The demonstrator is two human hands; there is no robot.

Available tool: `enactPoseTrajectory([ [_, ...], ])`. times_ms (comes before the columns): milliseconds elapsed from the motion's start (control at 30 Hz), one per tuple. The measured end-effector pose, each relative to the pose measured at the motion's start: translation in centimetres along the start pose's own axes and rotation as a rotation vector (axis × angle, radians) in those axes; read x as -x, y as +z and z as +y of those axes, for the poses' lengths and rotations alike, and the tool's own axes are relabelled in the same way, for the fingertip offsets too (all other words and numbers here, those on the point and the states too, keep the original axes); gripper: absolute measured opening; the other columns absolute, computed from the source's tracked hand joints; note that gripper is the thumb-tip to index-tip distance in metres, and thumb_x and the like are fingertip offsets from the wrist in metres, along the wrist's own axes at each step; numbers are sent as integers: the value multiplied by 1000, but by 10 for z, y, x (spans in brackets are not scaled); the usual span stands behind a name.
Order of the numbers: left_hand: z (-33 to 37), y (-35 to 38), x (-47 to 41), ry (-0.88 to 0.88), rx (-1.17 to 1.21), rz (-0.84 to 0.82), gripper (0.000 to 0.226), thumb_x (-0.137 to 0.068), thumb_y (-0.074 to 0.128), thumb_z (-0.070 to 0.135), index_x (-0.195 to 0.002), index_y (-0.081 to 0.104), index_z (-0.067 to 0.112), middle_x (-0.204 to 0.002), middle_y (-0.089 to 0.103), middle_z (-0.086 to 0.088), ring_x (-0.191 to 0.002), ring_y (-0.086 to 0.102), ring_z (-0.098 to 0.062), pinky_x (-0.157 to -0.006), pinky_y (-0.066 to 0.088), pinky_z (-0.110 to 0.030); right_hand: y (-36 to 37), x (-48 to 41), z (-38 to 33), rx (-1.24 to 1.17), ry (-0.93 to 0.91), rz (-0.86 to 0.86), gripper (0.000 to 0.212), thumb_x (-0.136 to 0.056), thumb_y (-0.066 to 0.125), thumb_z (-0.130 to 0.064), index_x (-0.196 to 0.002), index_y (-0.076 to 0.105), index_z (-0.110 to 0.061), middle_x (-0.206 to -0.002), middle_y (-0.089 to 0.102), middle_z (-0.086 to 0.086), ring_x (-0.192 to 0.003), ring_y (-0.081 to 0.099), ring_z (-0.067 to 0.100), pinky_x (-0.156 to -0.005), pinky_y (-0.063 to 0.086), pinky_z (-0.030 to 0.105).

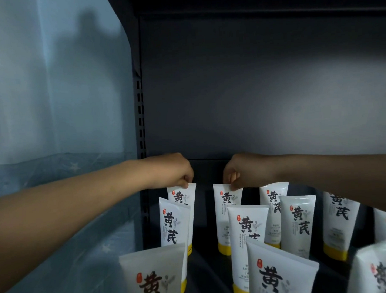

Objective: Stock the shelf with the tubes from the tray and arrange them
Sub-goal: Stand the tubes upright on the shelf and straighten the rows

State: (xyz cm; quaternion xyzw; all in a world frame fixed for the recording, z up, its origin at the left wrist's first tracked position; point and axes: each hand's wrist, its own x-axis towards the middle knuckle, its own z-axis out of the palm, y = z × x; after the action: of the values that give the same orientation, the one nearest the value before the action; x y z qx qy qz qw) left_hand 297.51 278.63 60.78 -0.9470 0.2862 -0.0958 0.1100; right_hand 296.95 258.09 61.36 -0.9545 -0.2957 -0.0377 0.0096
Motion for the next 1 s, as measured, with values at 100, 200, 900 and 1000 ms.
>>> enactPoseTrajectory([
  [100, -1, 0, -2, -16, -16, 15, 20, -91, 55, 24, -101, 68, 12, -102, 68, -2, -97, 62, -18, -81, 46, -28, 0, -1, 0, -1, 11, 7, 22, -87, 63, -13, -106, 68, -6, -106, 69, 5, -84, 54, 7, -65, 41, 14],
  [200, -2, 2, -4, -32, -26, -1, 21, -91, 55, 24, -102, 68, 13, -103, 68, -2, -98, 62, -18, -81, 46, -28, 2, -2, -1, 5, 15, 15, 22, -87, 63, -12, -107, 68, -5, -106, 69, 5, -83, 54, 7, -62, 38, 8],
  [900, 5, -18, 12, -98, -94, -98, 29, -93, 51, 28, -115, 62, 13, -112, 66, -4, -104, 60, -20, -90, 49, -34, -5, 8, -11, 145, 62, 24, 28, -89, 59, -24, -108, 66, -4, -108, 70, 8, -98, 64, 23, -84, 49, 28],
  [1000, 4, -37, 24, -161, -153, -115, 36, -94, 48, 35, -119, 59, 13, -113, 64, -4, -106, 58, -20, -89, 48, -33, -18, 16, -20, 158, 89, 46, 30, -91, 56, -25, -110, 66, -5, -109, 69, 7, -101, 63, 24, -88, 49, 31],
])
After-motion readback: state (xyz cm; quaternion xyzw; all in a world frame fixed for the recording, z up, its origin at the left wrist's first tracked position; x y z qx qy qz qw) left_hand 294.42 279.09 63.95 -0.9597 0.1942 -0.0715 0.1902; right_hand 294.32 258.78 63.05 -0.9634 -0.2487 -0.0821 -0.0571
